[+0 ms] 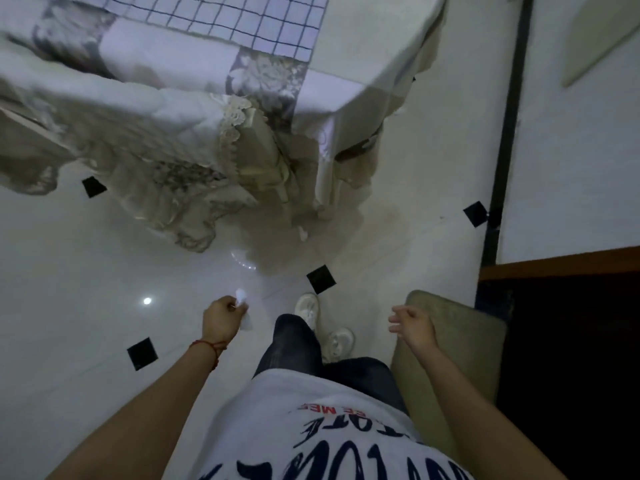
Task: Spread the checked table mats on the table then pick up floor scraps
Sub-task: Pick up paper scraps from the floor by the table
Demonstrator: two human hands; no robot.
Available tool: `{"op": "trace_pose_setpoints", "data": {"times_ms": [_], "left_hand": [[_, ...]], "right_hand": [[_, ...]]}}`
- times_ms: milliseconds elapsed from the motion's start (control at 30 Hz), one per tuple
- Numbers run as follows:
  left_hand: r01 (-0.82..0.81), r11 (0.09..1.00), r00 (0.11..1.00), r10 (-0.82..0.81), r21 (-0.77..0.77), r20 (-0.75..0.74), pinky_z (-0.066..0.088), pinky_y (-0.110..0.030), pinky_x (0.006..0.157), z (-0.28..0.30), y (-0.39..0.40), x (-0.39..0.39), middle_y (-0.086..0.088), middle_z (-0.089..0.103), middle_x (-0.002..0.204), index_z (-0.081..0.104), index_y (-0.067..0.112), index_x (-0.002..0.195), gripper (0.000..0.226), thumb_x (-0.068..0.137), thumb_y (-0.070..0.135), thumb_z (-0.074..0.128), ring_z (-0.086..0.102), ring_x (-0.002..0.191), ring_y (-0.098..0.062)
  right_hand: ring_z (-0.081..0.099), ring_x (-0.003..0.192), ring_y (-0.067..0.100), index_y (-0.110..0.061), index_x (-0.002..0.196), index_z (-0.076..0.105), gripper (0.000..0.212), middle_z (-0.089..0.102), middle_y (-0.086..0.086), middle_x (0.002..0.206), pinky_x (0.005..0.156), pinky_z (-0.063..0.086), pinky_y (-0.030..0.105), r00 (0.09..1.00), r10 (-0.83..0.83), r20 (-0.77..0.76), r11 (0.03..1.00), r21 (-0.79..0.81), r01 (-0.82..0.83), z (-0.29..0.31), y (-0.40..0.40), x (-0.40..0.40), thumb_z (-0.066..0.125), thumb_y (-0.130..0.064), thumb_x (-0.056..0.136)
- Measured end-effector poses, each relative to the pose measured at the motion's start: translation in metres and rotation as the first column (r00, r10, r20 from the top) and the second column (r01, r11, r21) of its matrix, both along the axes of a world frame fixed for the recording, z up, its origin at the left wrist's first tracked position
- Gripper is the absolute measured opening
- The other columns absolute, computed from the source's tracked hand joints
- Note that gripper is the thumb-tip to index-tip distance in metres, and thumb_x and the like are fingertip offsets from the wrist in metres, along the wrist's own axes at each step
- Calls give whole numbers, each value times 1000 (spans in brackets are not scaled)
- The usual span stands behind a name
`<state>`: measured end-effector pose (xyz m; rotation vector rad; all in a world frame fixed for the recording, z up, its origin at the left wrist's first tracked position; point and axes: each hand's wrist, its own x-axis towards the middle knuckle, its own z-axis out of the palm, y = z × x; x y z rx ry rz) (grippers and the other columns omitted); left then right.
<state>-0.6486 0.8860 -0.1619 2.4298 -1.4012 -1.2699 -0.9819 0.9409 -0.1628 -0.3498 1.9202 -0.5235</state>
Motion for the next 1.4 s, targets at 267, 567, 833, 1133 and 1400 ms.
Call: {"op": "trace_pose_setpoints", "data": {"times_ms": [267,567,833,1133,1400], "left_hand": [[-166,983,983,159,-78,-87,29,-28,58,11,-39,-3,-15,50,63,44,8,56,34,86,14,59,47,66,-25],[-593,798,804,579,-112,-133,45,-36,70,6,-21,-12,-17,51,68,51,3,61,29,85,15,61,49,68,-26],[-868,496,492,865,20,-95,54,-52,77,-30,72,-101,-19,57,68,59,-2,68,25,84,16,63,57,67,-28],[-980,164,151,981,108,-124,52,-48,80,-73,128,-178,-13,55,67,55,1,62,27,83,14,64,53,68,-22],[-990,56,31,982,131,-185,52,-56,83,-185,129,-176,-13,52,65,55,2,62,25,82,13,65,52,70,-21]], "right_hand": [[52,60,17,-3,100,56,15,56,5,75,39,42,9,994,106,-1,994,37,-105,12,-38,6,43,-10,96],[55,59,21,-3,95,59,18,60,6,72,57,45,27,860,507,59,856,88,-510,-1,-114,0,42,-9,95],[55,59,18,-5,93,57,15,59,5,72,55,41,25,603,795,57,603,31,-797,-18,-188,-3,42,-9,94],[55,62,16,2,110,58,26,60,12,88,59,44,23,398,916,47,391,109,-914,-95,-206,28,41,-11,94],[55,61,14,-4,107,58,21,59,13,95,58,43,22,324,946,-24,324,106,-940,-217,-217,68,45,-13,94]]}}
